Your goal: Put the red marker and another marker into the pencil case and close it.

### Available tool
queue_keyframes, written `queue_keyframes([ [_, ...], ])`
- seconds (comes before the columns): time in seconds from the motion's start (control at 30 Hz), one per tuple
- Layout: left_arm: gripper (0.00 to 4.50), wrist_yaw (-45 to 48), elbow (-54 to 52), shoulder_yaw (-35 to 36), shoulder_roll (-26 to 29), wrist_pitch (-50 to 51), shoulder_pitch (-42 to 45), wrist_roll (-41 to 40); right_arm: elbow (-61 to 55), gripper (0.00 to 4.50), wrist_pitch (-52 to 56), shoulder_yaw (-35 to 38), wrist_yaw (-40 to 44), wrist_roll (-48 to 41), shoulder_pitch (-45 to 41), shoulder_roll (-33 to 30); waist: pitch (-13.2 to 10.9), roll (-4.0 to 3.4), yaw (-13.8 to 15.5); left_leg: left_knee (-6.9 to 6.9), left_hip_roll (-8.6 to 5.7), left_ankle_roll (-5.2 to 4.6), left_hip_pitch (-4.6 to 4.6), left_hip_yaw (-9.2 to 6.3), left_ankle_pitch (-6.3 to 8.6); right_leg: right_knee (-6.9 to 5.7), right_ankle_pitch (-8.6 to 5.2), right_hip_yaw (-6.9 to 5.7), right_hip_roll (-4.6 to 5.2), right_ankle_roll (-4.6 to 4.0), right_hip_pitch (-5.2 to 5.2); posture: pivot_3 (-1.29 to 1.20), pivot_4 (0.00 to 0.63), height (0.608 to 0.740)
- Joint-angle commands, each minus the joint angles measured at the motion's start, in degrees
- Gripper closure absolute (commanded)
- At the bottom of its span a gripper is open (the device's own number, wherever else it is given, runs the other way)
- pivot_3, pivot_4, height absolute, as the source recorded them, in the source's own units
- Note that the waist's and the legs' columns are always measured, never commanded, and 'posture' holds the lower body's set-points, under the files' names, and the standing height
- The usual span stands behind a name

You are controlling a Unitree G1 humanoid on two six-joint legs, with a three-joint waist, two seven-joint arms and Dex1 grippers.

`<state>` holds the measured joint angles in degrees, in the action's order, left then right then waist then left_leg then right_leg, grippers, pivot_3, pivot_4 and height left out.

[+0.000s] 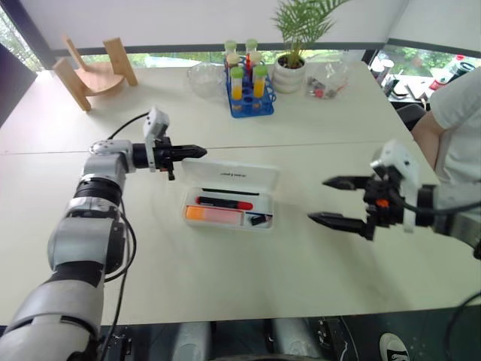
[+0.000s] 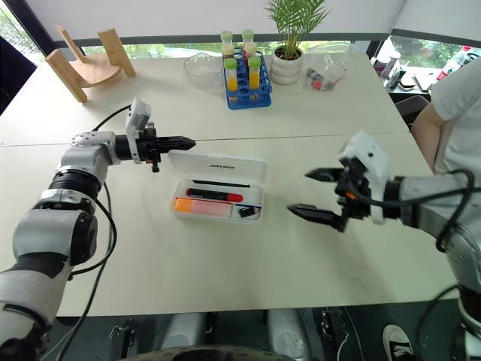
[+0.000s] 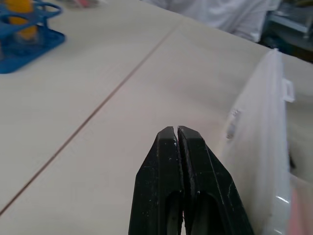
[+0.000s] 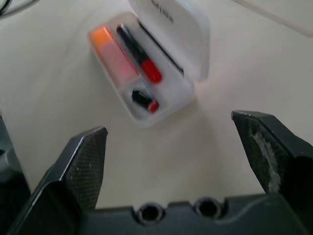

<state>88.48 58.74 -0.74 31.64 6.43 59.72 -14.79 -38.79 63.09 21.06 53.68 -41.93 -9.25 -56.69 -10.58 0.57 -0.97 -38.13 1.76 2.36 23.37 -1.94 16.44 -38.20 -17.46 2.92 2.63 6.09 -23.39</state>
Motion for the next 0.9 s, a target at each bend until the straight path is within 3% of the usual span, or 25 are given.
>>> queue_keyframes([
  [0.03, 4.44, 4.02, -18.15, -6.73, 4.81, 8.19, -7.58, -8.47, -3.92, 0.0, -2.69, 7.51, 2.5, -1.6, 5.75, -1.32, 0.02, -0.03, -0.34, 0.02, 0.03, 0.0, -0.07, -0.01, 0.0, 0.0, 0.0, 0.03, -0.01, 0.0, 0.07, 0.0, 0.15, 0.74],
  [0.17, 4.44, 4.02, -35.9, -12.88, 8.9, 13.24, -16.24, -14.6, -3.57, 0.0, -4.03, 7.52, 0.89, -2.06, 6.78, -1.51, 0.01, -0.02, 0.01, -0.05, 0.06, 0.05, -0.19, -0.01, -0.03, -0.13, 0.0, 0.07, -0.01, 0.0, 0.18, 0.0, 0.15, 0.74],
  [0.23, 4.44, 3.87, -39.0, -14.75, 7.46, 11.39, -19.92, -10.44, -3.19, 0.0, -4.43, 6.02, -0.11, -2.08, 5.75, -1.59, 0.01, -0.03, 0.39, -0.08, 0.05, 0.07, -0.25, -0.04, -0.04, -0.15, 0.03, 0.05, -0.01, 0.03, 0.27, 0.0, 0.15, 0.74],
  [0.4, 4.44, -7.86, -36.22, -18.89, 3.74, 4.56, -26.99, 2.36, -1.71, 0.0, -5.96, 2.96, -1.48, -1.36, 3.23, -2.66, 0.01, -0.01, 0.33, -0.06, 0.01, 0.06, -0.75, 0.0, -0.03, 0.02, 0.03, 0.05, 0.0, 0.03, 0.83, 0.0, 0.15, 0.74],
  [0.5, 4.44, -10.72, -34.59, -18.82, 3.62, 2.38, -28.79, 5.52, -0.36, 0.0, -6.94, 0.94, -1.95, -1.01, 1.21, -3.31, 0.08, -0.08, 0.43, -0.02, 0.04, 0.05, -1.0, -0.03, -0.03, 0.04, 0.03, 0.05, -0.02, 0.02, 1.05, 0.0, 0.15, 0.74],
  [0.67, 4.44, -7.52, -47.09, -9.95, 6.47, 15.45, -31.07, -7.82, 2.13, 0.0, -8.48, -3.25, -2.18, -1.17, -3.35, -3.09, 0.09, -0.09, -0.27, -0.02, 0.07, 0.04, -1.09, 0.0, -0.04, 0.01, 0.03, 0.08, -0.05, 0.01, 1.08, 0.0, 0.15, 0.74],
  [0.9, 4.44, -5.1, -71.52, -1.4, 16.99, 35.26, -40.83, -25.31, 4.56, 0.0, -10.62, -7.88, -2.16, -0.33, -5.93, -2.65, 0.04, -0.13, 0.23, 0.16, 0.12, 0.01, -0.89, 0.01, -0.01, 0.05, -0.03, 0.06, -0.03, -0.03, 0.82, 0.0, 0.15, 0.74],
])
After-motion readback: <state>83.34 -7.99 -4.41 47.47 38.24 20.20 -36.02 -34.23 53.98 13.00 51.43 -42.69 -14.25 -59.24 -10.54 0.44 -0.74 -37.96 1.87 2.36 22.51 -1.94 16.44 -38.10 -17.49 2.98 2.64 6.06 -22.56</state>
